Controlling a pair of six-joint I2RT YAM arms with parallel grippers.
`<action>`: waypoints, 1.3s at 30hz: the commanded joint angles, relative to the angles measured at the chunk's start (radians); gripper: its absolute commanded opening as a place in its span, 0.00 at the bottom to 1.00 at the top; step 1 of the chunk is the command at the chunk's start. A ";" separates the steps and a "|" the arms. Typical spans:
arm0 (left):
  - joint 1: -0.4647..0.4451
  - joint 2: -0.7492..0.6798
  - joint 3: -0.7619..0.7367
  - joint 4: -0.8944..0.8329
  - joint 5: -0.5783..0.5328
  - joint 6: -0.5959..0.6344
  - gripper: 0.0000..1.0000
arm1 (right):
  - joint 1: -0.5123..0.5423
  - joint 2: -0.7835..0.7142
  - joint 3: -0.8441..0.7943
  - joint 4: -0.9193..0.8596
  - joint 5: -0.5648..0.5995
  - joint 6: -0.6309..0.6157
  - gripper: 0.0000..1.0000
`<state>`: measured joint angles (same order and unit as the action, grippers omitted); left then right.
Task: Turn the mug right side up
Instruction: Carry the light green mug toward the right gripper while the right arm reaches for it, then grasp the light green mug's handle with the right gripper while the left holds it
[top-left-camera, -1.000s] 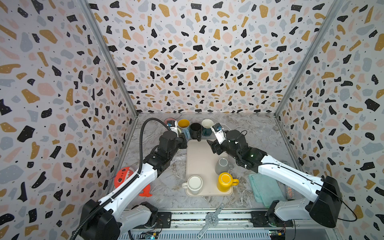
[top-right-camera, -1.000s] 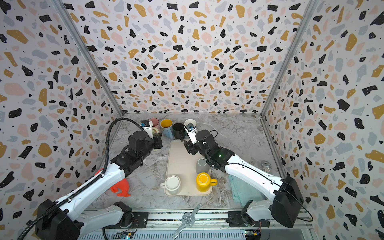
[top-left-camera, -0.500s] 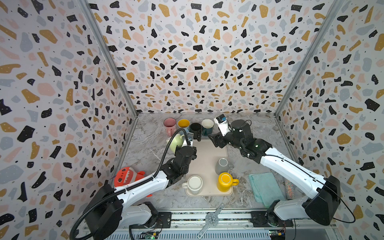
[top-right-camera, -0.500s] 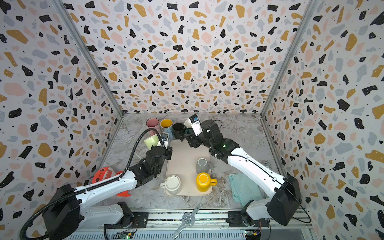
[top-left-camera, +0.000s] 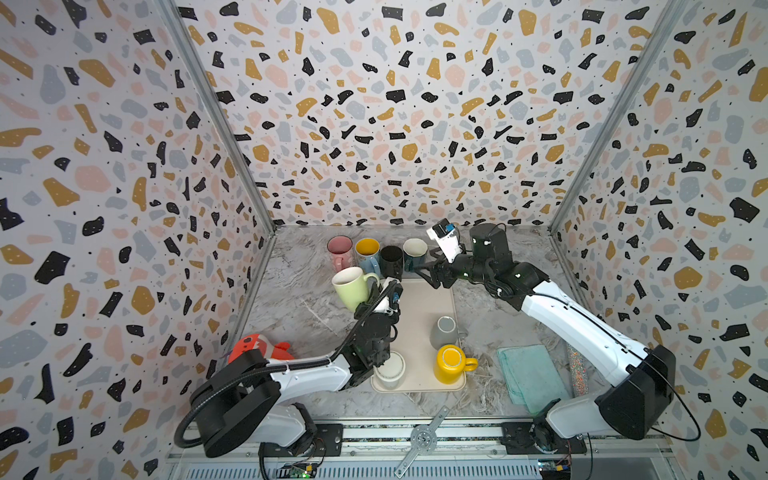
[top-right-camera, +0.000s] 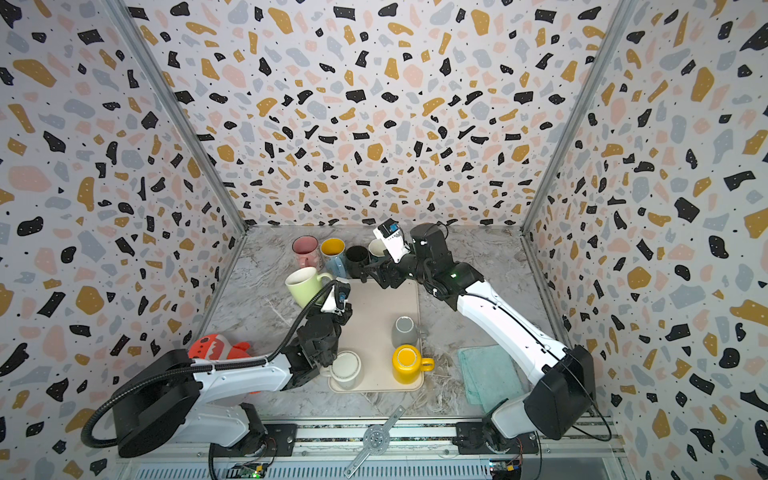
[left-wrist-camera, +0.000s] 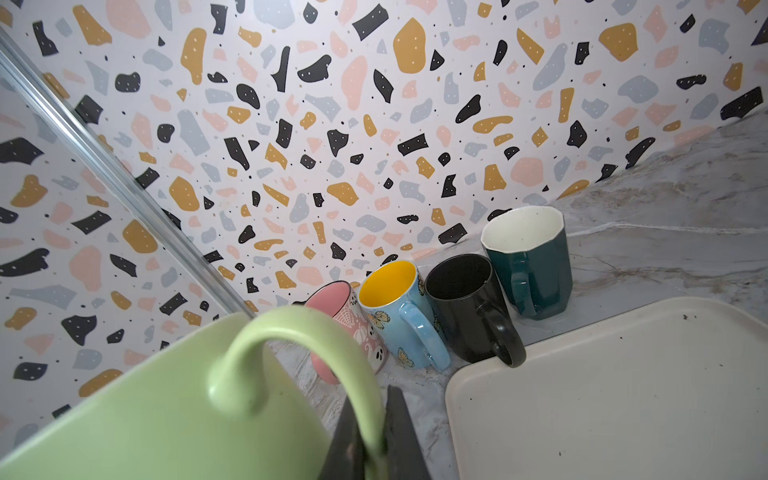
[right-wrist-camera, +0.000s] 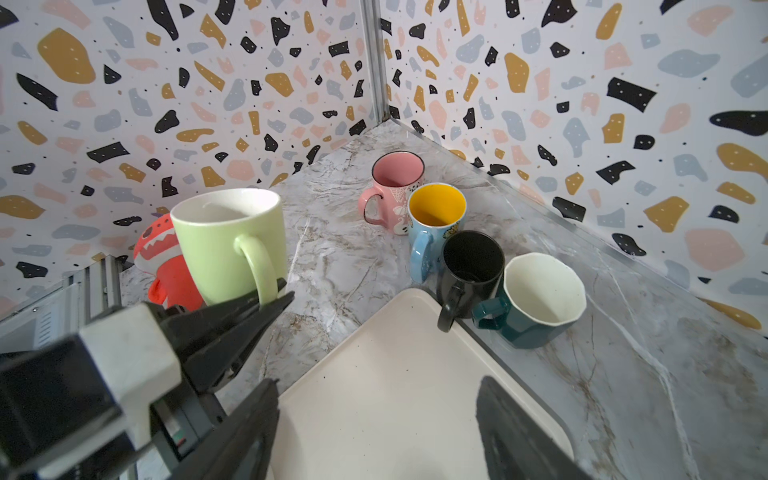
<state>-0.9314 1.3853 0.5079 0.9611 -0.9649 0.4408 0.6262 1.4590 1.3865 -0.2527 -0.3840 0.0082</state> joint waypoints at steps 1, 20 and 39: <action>-0.029 0.036 -0.009 0.302 -0.075 0.199 0.00 | -0.010 0.025 0.087 -0.057 -0.098 -0.066 0.77; -0.128 0.256 -0.069 0.884 -0.003 0.607 0.00 | -0.050 0.252 0.319 -0.375 -0.404 -0.349 0.83; -0.133 -0.047 -0.085 0.397 0.183 0.348 0.00 | -0.054 0.251 0.294 -0.380 -0.517 -0.379 0.86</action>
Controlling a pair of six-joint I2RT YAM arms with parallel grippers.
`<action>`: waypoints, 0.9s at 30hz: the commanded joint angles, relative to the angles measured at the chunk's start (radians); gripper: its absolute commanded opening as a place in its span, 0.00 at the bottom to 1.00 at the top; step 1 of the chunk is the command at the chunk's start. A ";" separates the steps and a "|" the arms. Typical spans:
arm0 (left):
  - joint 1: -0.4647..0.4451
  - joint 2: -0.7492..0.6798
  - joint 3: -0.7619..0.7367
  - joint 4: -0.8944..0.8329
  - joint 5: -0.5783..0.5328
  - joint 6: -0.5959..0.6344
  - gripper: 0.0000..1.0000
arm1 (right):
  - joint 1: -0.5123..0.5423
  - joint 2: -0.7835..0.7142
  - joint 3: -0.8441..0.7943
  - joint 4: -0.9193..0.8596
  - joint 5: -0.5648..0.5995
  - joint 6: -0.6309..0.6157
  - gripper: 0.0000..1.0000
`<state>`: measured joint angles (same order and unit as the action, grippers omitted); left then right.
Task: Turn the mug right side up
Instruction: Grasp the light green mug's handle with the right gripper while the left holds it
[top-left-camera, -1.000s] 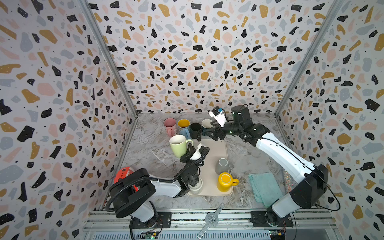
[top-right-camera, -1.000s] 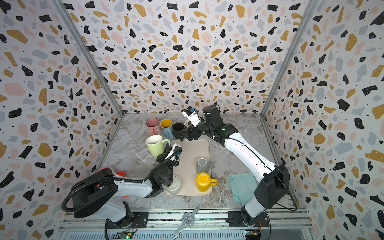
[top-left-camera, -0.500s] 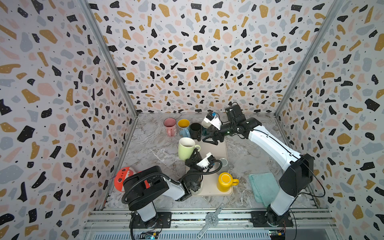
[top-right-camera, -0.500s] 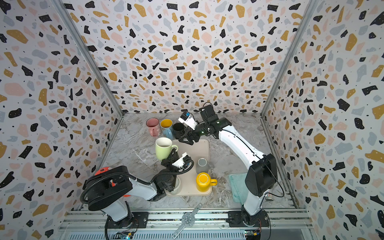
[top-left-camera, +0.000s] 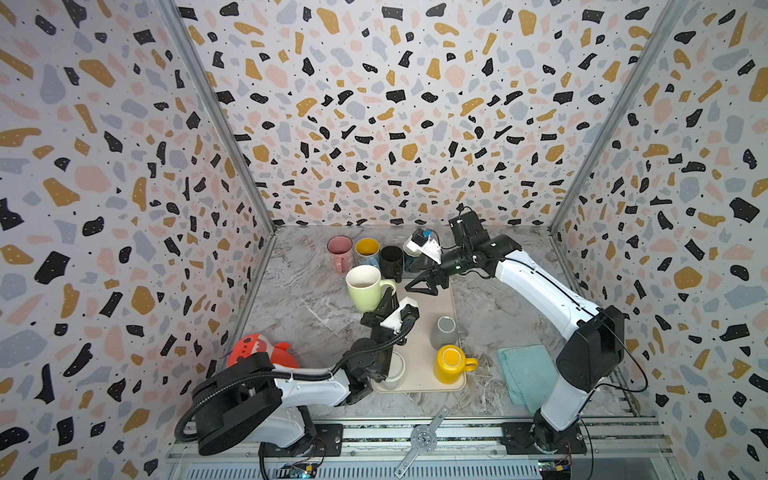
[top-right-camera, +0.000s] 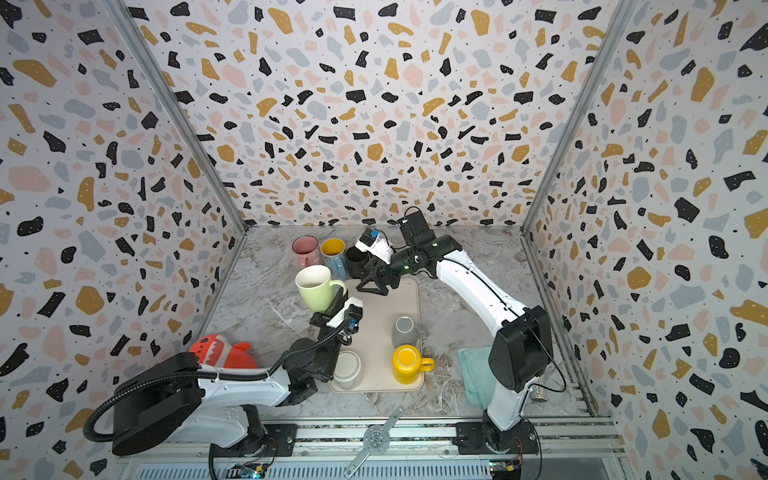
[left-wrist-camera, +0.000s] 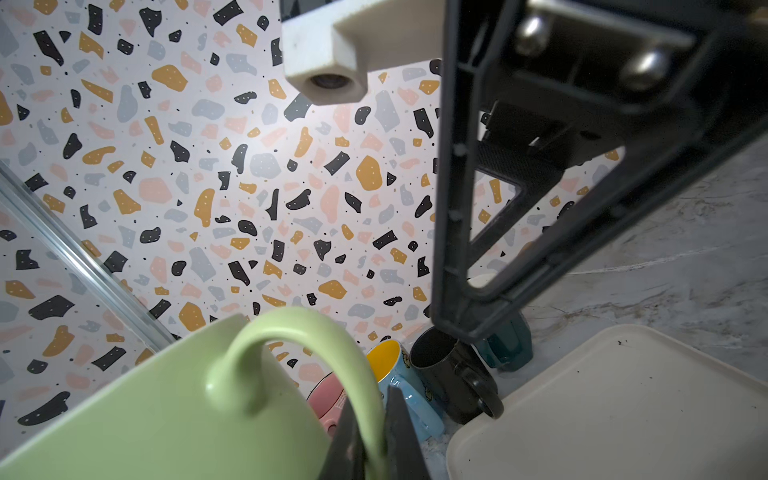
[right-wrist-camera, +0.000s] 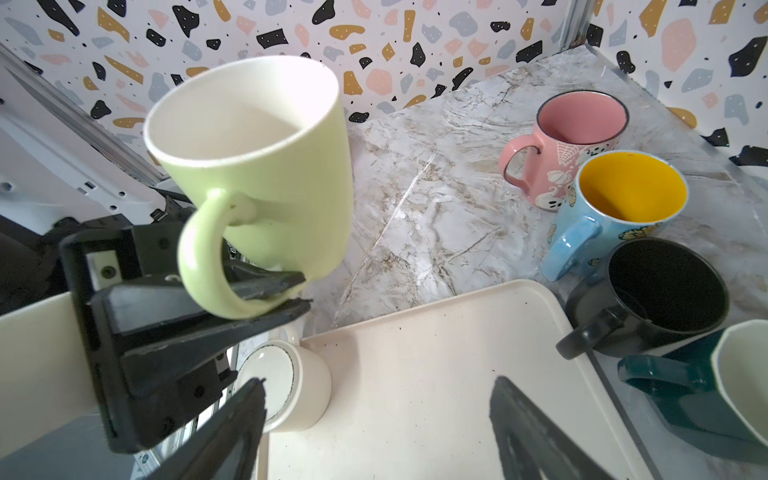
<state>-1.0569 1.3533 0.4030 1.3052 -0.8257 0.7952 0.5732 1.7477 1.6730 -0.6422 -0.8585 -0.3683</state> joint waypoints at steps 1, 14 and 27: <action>-0.008 -0.016 0.020 0.041 0.053 -0.010 0.00 | -0.001 -0.041 0.008 0.011 -0.047 -0.002 0.86; -0.014 0.022 0.035 0.002 0.074 0.025 0.00 | 0.031 -0.044 0.007 -0.015 -0.102 -0.018 0.77; -0.018 0.029 0.038 0.026 0.069 0.049 0.00 | 0.059 -0.010 0.020 -0.066 -0.096 -0.034 0.69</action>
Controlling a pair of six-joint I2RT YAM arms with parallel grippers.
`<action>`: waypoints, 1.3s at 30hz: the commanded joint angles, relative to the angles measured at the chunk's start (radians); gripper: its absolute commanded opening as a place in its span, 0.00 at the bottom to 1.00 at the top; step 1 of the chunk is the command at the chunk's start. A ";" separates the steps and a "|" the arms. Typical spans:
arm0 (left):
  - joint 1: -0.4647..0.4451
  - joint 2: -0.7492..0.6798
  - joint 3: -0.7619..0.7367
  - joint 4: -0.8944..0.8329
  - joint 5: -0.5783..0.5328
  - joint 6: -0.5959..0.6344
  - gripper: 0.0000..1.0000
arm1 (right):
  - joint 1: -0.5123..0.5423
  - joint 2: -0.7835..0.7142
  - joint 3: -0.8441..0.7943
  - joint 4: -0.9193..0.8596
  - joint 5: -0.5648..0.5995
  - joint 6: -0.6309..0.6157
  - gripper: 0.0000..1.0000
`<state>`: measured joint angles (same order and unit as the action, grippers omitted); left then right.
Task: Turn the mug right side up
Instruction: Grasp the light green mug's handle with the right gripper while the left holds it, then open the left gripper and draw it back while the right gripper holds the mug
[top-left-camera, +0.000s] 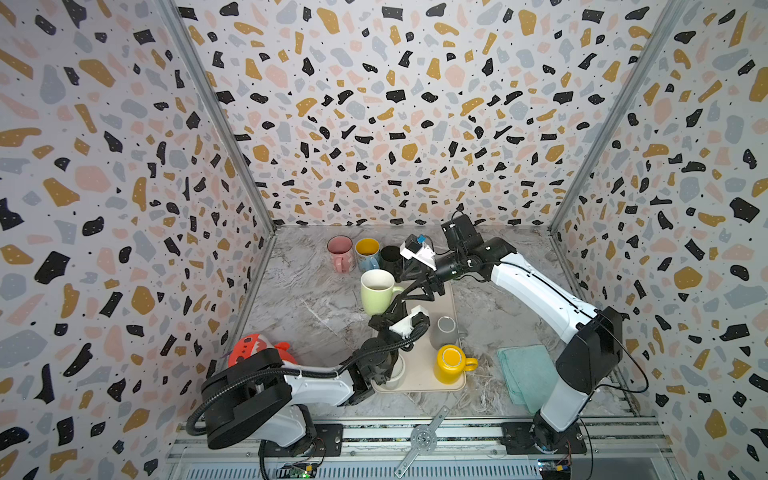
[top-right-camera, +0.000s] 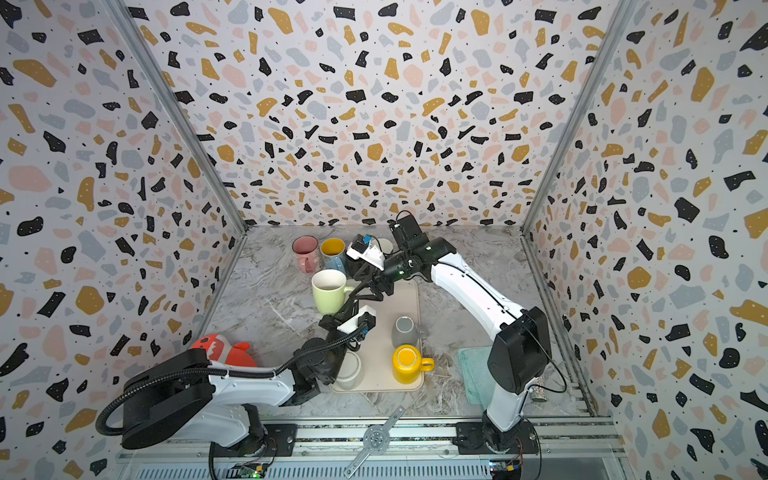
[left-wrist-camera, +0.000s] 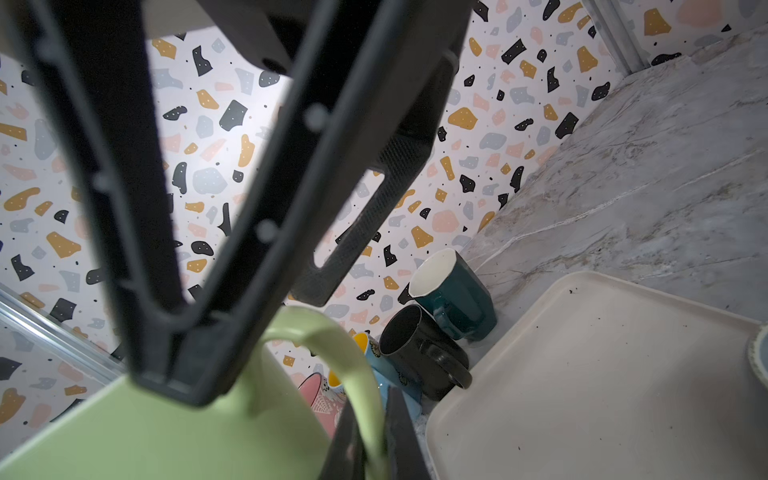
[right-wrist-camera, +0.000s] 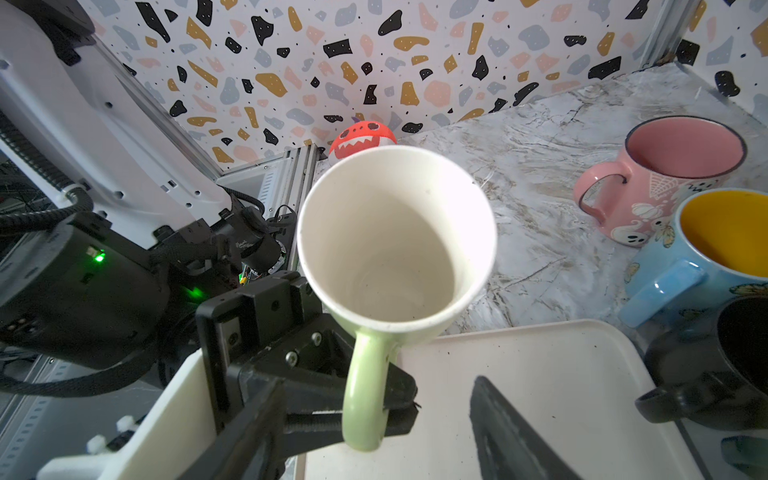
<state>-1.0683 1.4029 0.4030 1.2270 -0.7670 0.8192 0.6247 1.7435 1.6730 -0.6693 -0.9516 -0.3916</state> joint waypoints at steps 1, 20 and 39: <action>-0.008 -0.022 0.038 0.102 0.011 0.026 0.00 | 0.010 -0.001 0.022 -0.041 0.002 -0.007 0.68; -0.027 -0.021 0.038 0.108 -0.001 0.061 0.00 | 0.032 0.044 0.023 -0.027 0.030 0.059 0.44; -0.029 -0.009 0.079 0.071 -0.078 0.051 0.00 | 0.033 0.051 -0.006 0.000 0.033 0.095 0.00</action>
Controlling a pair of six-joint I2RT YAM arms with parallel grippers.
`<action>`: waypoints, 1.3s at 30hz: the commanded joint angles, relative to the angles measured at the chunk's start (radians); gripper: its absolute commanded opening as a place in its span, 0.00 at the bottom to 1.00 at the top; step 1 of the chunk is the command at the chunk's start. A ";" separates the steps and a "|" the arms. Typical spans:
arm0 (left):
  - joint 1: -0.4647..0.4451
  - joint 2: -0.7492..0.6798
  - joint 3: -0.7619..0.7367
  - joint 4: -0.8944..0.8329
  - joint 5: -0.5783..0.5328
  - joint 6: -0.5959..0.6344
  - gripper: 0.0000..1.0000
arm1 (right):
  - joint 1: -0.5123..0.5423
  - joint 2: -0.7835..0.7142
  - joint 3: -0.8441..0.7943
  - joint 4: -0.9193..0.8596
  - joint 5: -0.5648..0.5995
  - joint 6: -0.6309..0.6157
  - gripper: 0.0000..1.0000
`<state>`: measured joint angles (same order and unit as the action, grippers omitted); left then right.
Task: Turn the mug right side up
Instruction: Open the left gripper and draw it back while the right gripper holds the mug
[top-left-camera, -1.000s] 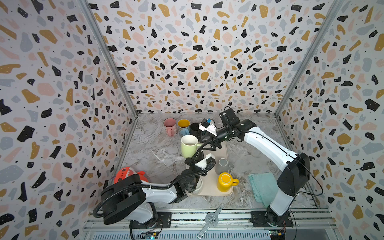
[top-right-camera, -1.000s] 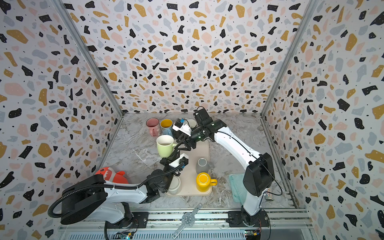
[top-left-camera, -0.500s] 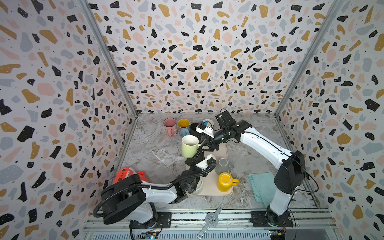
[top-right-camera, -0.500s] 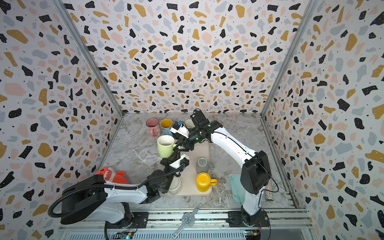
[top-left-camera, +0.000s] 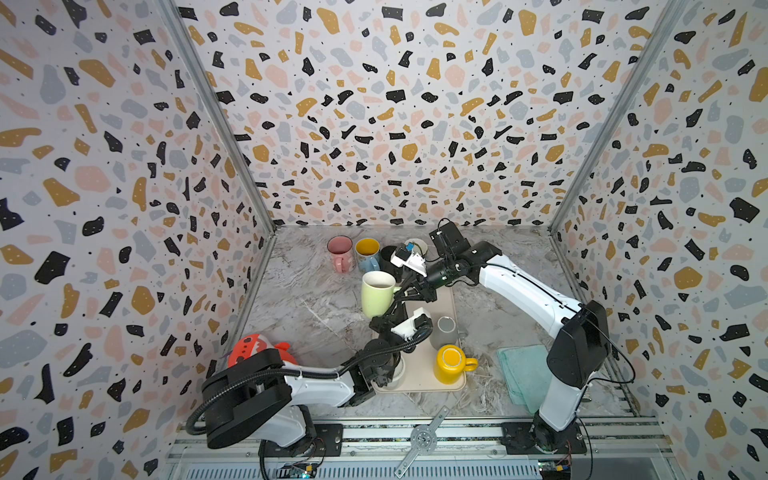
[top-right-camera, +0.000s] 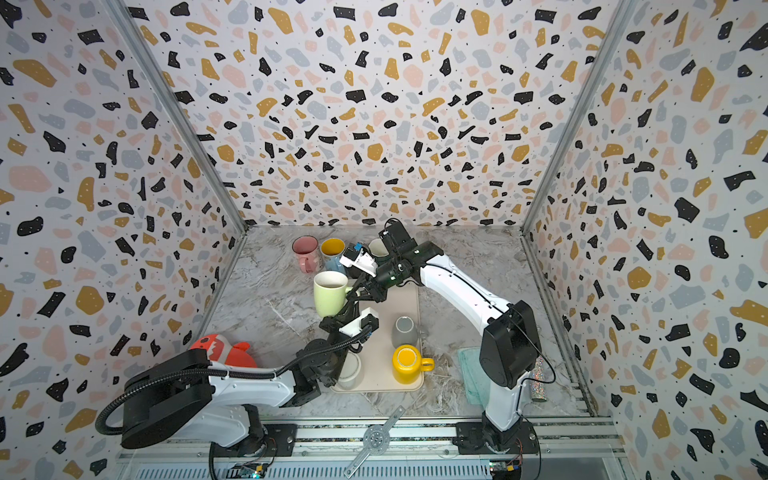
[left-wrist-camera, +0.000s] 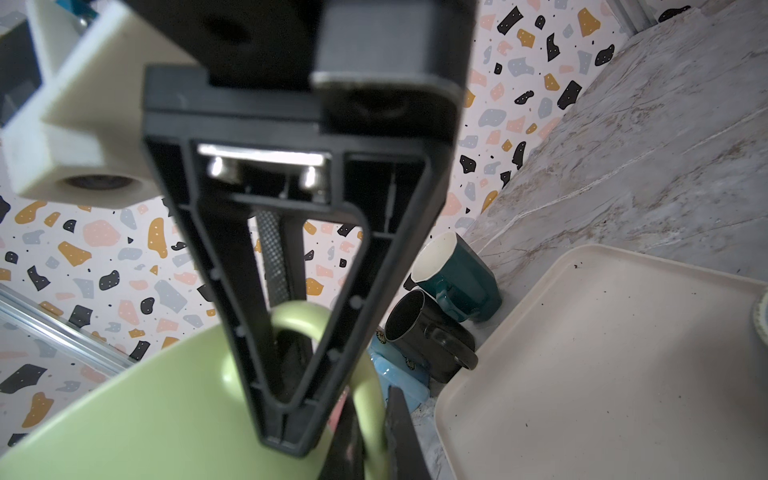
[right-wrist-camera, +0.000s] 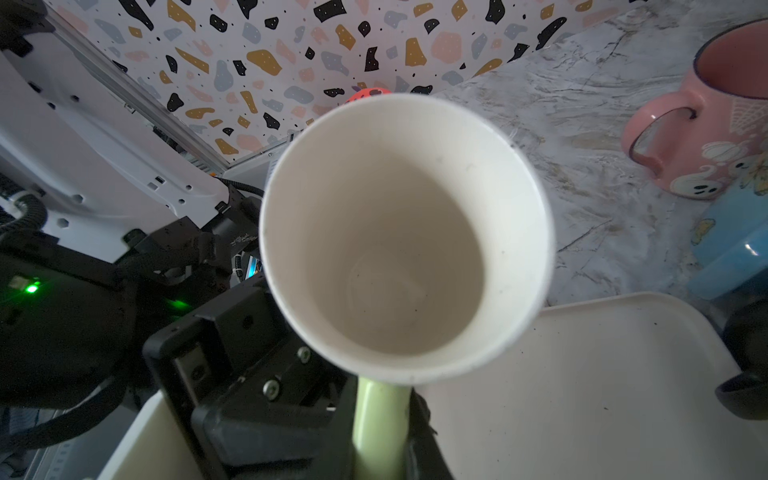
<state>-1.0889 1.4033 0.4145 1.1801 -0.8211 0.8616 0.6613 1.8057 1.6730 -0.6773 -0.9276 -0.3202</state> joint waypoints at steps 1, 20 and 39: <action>-0.008 -0.008 0.078 0.099 -0.043 0.002 0.00 | -0.004 -0.017 -0.015 0.019 0.009 0.030 0.00; -0.009 -0.084 0.099 -0.004 -0.079 -0.060 0.33 | -0.029 -0.074 -0.138 0.250 0.035 0.216 0.00; 0.010 -0.203 0.186 -0.299 -0.171 -0.334 0.48 | -0.107 -0.215 -0.289 0.387 0.376 0.384 0.00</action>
<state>-1.0935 1.2190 0.5388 0.9657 -0.9371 0.6643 0.5617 1.6905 1.3823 -0.3683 -0.6533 0.0330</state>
